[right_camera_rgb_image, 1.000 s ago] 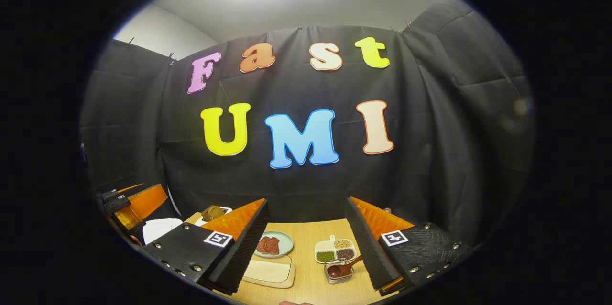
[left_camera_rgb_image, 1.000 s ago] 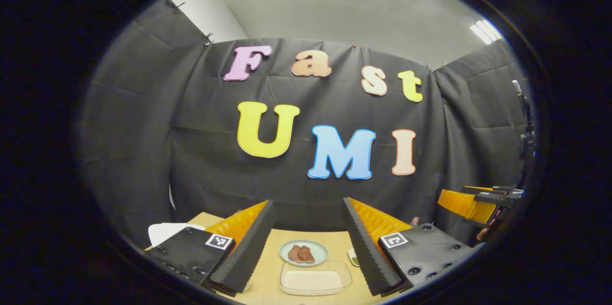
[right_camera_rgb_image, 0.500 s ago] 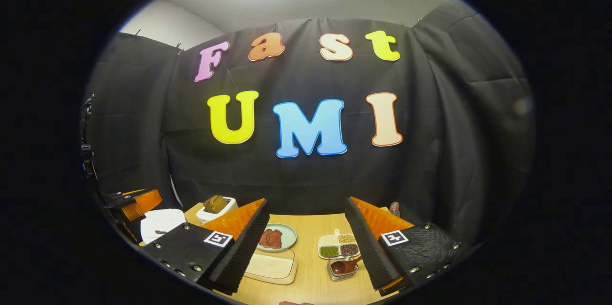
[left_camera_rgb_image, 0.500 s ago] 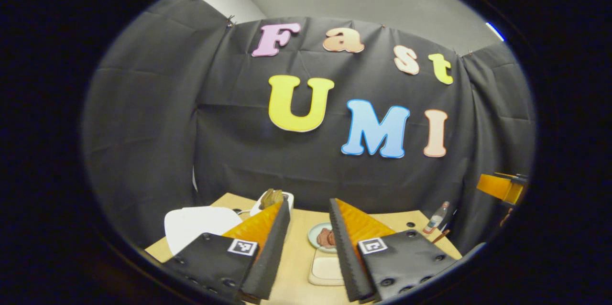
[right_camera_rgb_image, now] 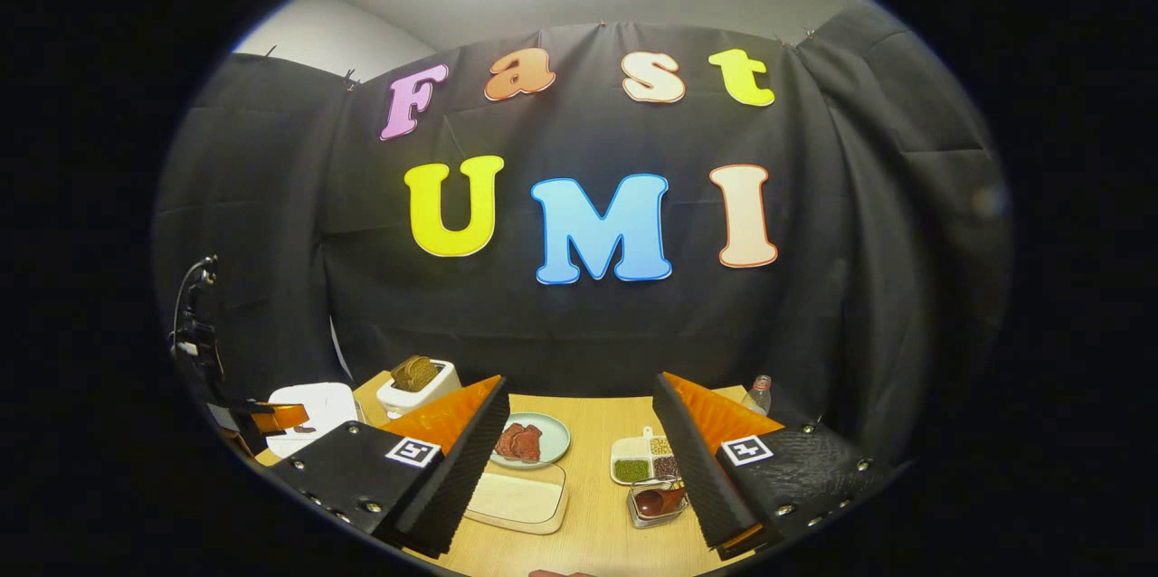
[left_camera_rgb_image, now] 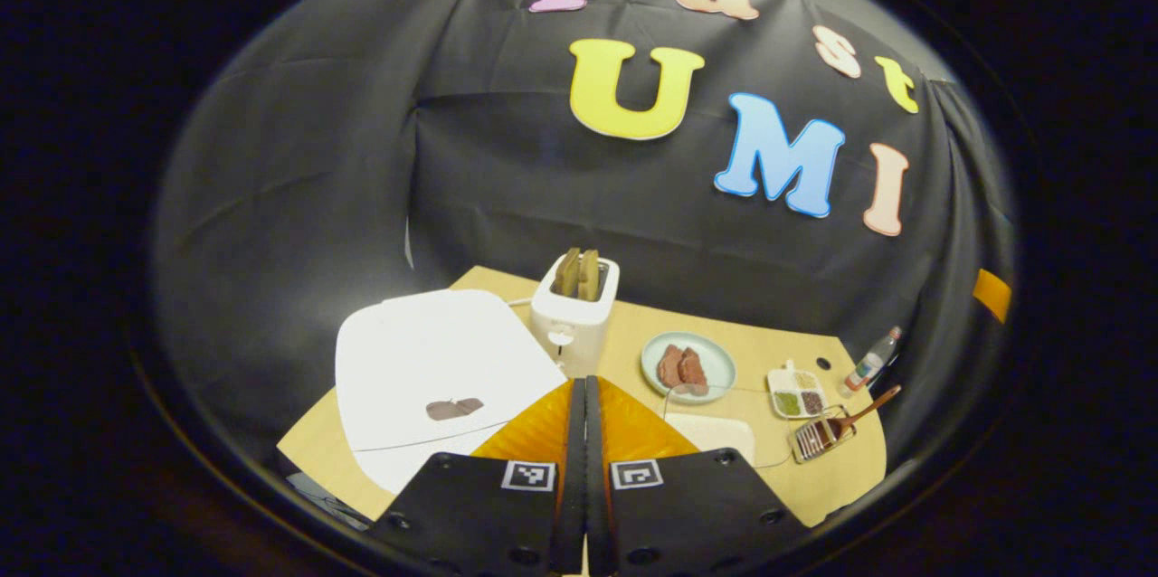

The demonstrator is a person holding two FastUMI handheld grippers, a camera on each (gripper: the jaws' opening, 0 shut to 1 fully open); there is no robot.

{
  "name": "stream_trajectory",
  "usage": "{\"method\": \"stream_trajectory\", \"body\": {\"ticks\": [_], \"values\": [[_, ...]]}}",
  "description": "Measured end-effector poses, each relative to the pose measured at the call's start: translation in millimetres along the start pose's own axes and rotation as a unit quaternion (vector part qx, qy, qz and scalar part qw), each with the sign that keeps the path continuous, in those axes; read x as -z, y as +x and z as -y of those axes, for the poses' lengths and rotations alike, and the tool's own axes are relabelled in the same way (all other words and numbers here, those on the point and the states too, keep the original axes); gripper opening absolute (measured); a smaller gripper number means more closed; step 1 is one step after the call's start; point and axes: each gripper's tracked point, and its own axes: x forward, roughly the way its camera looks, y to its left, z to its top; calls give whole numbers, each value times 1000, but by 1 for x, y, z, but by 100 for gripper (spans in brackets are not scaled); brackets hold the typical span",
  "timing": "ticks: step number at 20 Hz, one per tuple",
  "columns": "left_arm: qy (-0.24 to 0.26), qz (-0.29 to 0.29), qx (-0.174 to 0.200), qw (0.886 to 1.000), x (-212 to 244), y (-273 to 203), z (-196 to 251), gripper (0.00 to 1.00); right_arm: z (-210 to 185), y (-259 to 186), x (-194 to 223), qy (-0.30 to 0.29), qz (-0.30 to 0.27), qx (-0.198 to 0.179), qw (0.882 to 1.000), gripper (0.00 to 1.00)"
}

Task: Close the left gripper, press the button to open the rice cooker; take a wooden spoon from the chopstick holder with the right hand, scoop a spoonful of rice and pour it into the rice cooker, then put the wooden spoon back into the chopstick holder.

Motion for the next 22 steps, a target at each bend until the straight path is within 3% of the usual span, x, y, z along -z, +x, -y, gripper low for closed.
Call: {"method": "stream_trajectory", "body": {"ticks": [7, 11, 13, 22], "values": [[-3, -55, -64, 996, 26, 21, -71, 9, -5, 5, 8, -5, -14, -3, 1000, 97], [-46, -72, -58, 995, 29, 34, -86, 12, -7, 6, 8, -9, -16, -2, 1000, 97], [-64, -78, -54, 993, 29, 42, -92, 8, -8, 8, 8, -8, -17, -2, 1000, 97], [-35, -105, -62, 992, 41, 71, -99, 12, -1, 14, 14, -8, -28, 8, 1000, 97]]}}
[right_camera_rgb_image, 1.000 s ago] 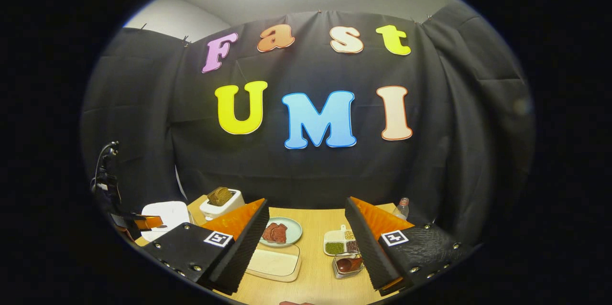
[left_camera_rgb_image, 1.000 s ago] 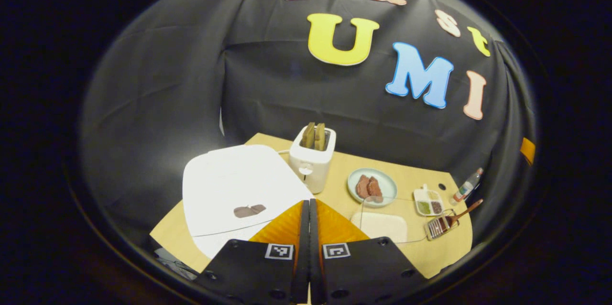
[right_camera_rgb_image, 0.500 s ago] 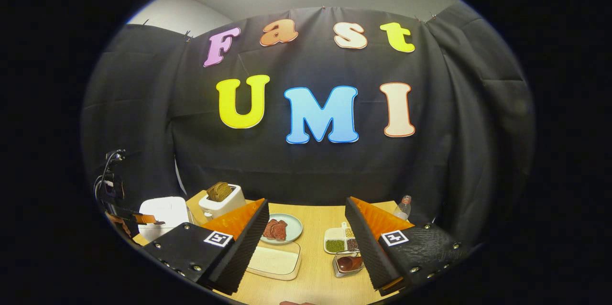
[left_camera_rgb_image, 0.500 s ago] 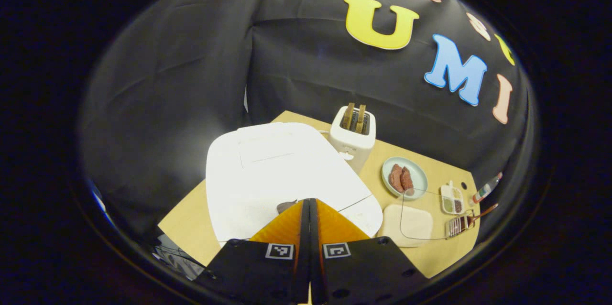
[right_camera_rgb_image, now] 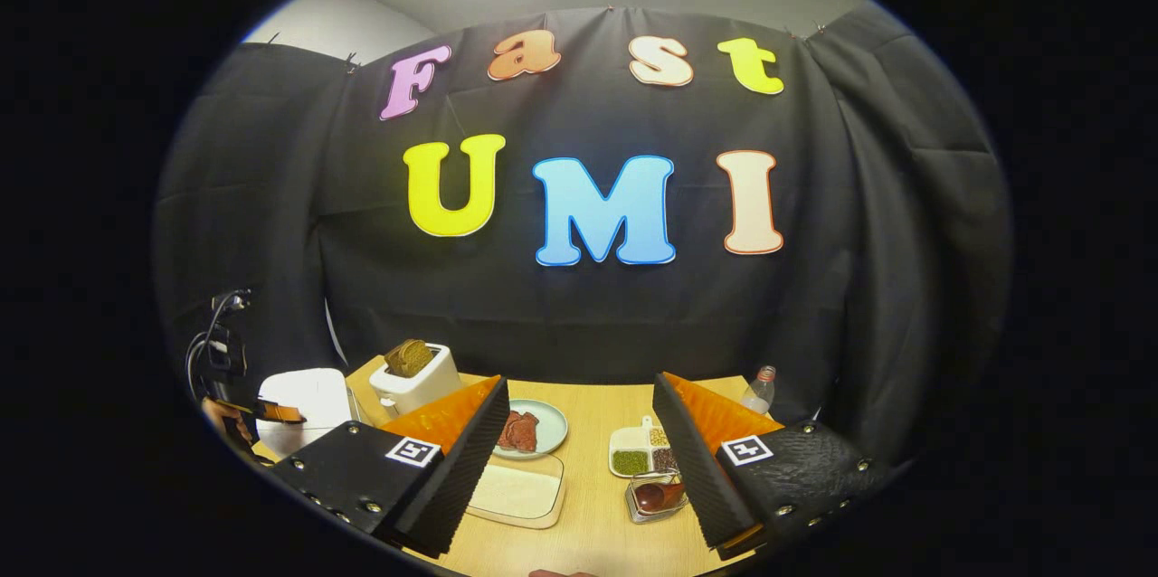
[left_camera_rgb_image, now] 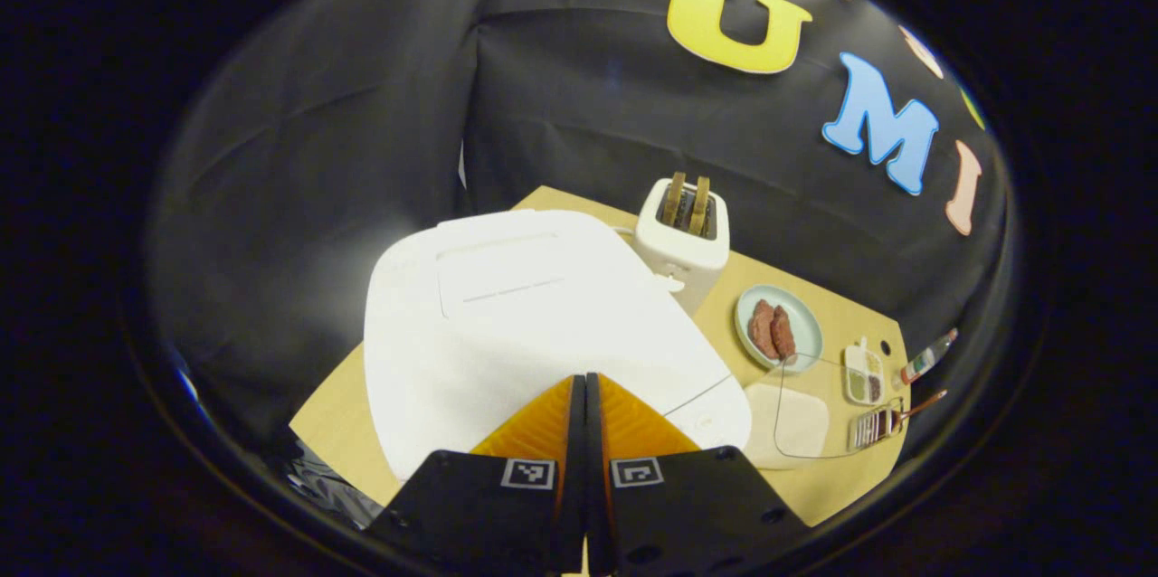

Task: Close the left gripper, press the button to open the rice cooker; take a wooden spoon from the chopstick holder with the right hand, scoop a spoonful of rice and pour it into the rice cooker, then put the wooden spoon back into the chopstick holder.

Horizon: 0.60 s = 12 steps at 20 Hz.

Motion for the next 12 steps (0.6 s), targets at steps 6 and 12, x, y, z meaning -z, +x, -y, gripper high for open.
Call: {"method": "stream_trajectory", "body": {"ticks": [6, 12], "values": [[-7, 75, 12, 997, -43, -26, 11, 10, 5, 3, -7, 5, 16, 4, 1000, 97], [43, 233, -2, 972, -145, -104, 29, 94, -2, 5, -5, 5, 14, -9, 1000, 97]]}}
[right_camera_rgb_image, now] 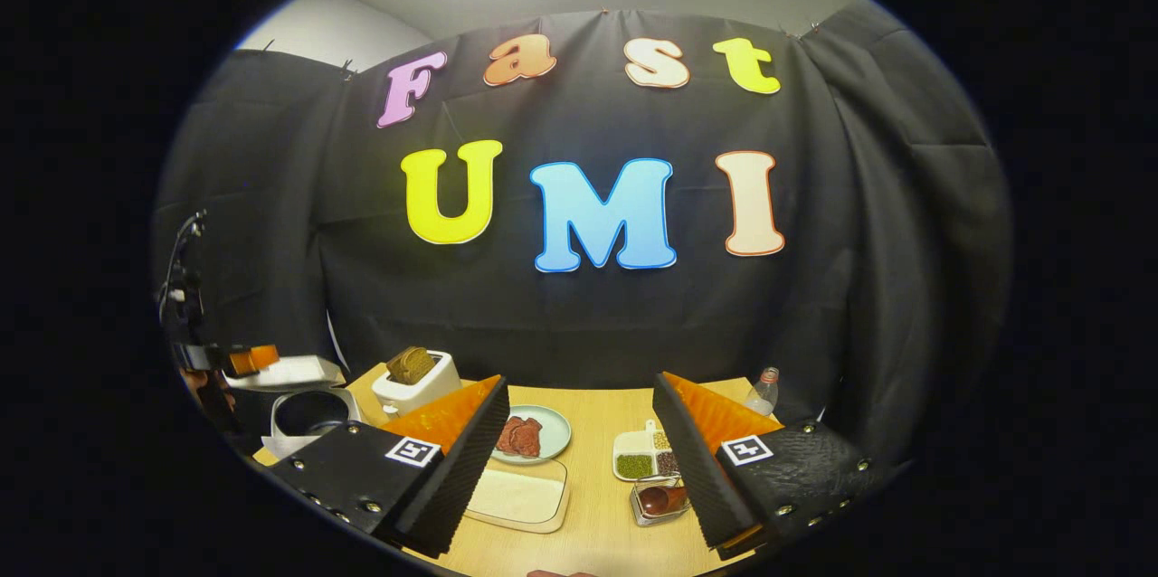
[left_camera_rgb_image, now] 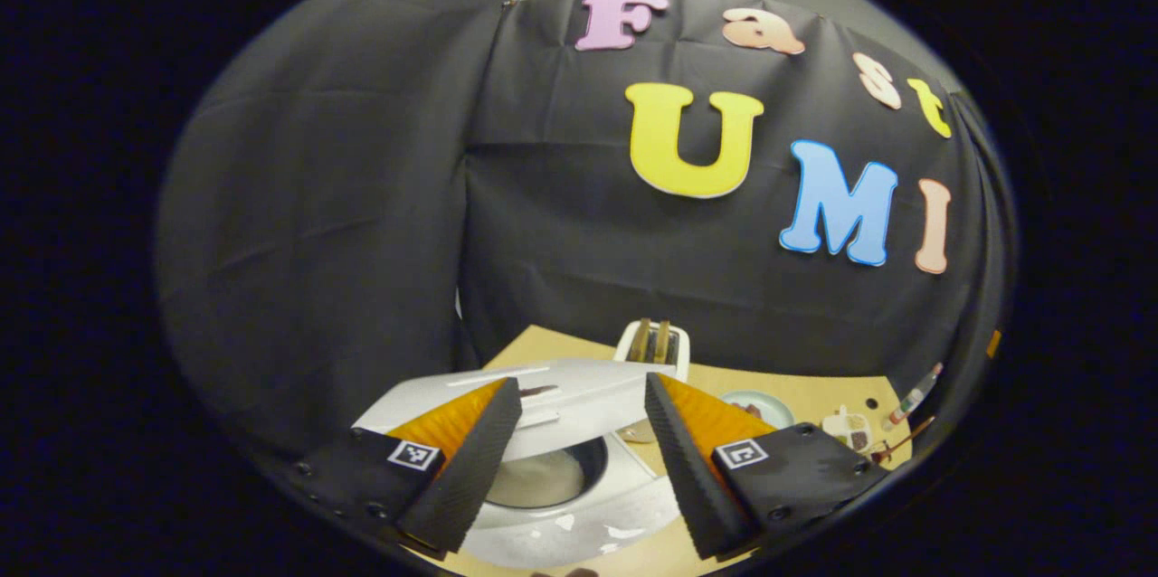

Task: Close the left gripper, press the button to open the rice cooker; take a wooden spoon from the chopstick holder with the right hand, scoop a spoonful of rice and pour it into the rice cooker, then put the wooden spoon back into the chopstick holder.

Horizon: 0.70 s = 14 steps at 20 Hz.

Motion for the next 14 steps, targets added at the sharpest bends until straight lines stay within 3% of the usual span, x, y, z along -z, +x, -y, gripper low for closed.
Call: {"method": "stream_trajectory", "body": {"ticks": [1, 4, 10, 14], "values": [[6, 24, 5, 1000, -17, -10, 6, 99, 0, 0, -1, -2, 1, -1, 1000, 97], [4, 91, 4, 996, -58, -34, 13, 96, 4, -1, -2, 1, 5, -1, 1000, 97], [33, 95, 10, 995, -61, -52, 34, 98, 18, -8, -1, 6, 9, 8, 1000, 97], [-7, 99, 56, 993, -63, -63, 68, 98, 32, -13, 0, 4, 13, 20, 1000, 97]]}}
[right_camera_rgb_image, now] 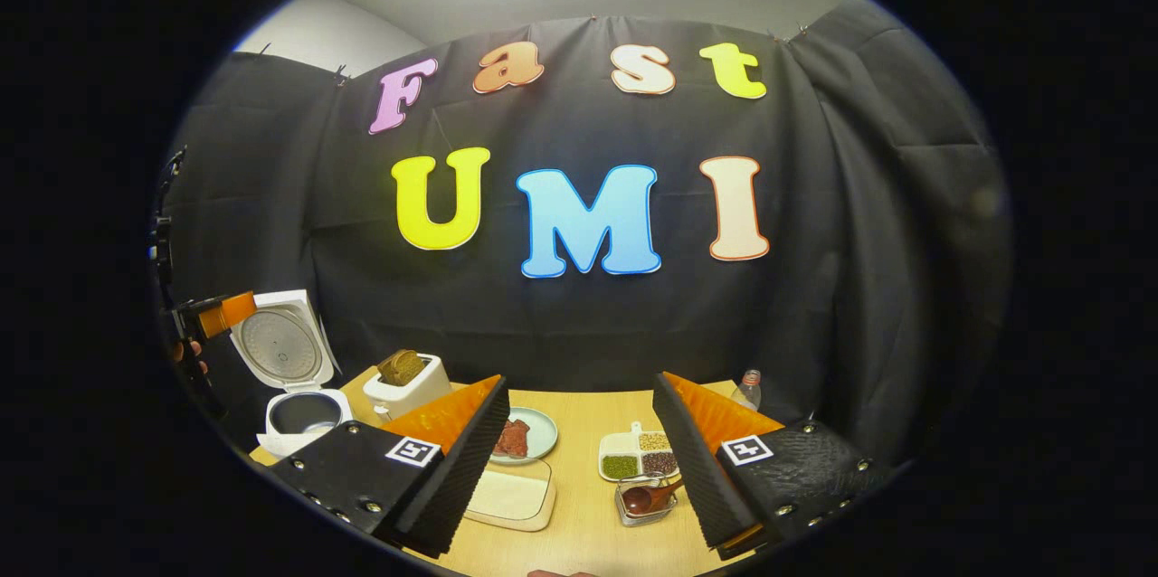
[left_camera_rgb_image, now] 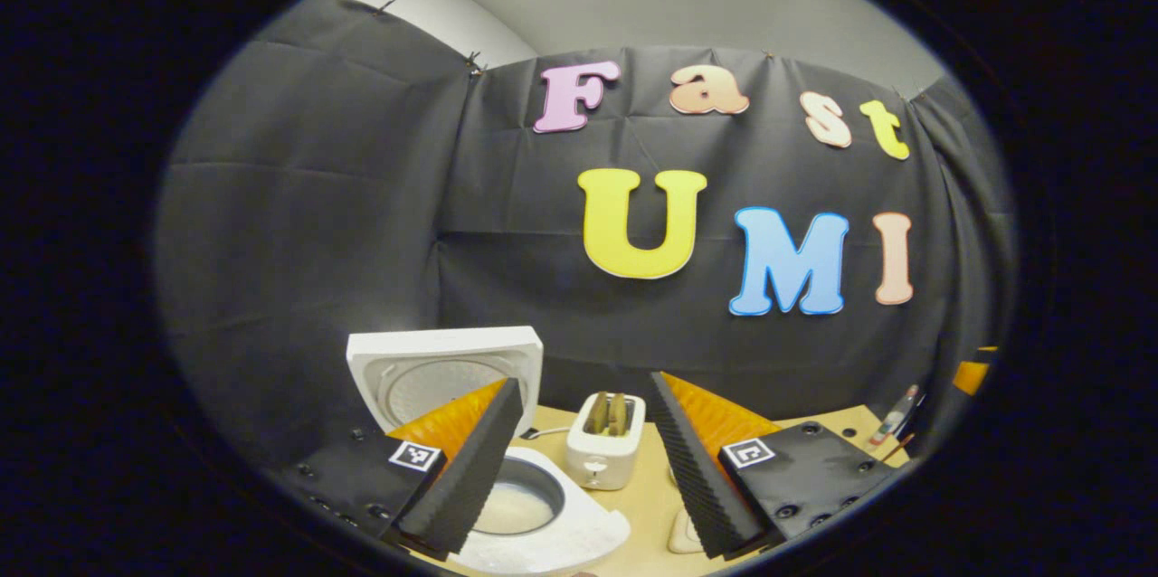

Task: Close the left gripper, press the button to open the rice cooker; take a wooden spoon from the chopstick holder with the right hand, scoop a spoonful of rice and pour it into the rice cooker, then put the wooden spoon back into the chopstick holder.

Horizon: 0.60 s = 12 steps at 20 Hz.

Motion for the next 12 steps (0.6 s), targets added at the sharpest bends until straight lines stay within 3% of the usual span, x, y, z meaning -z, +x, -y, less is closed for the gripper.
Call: {"method": "stream_trajectory", "body": {"ticks": [12], "values": [[0, 49, 63, 997, -15, -33, 78, 98, 73, 9, 24, -7, 26, 49, 998, 97]]}}
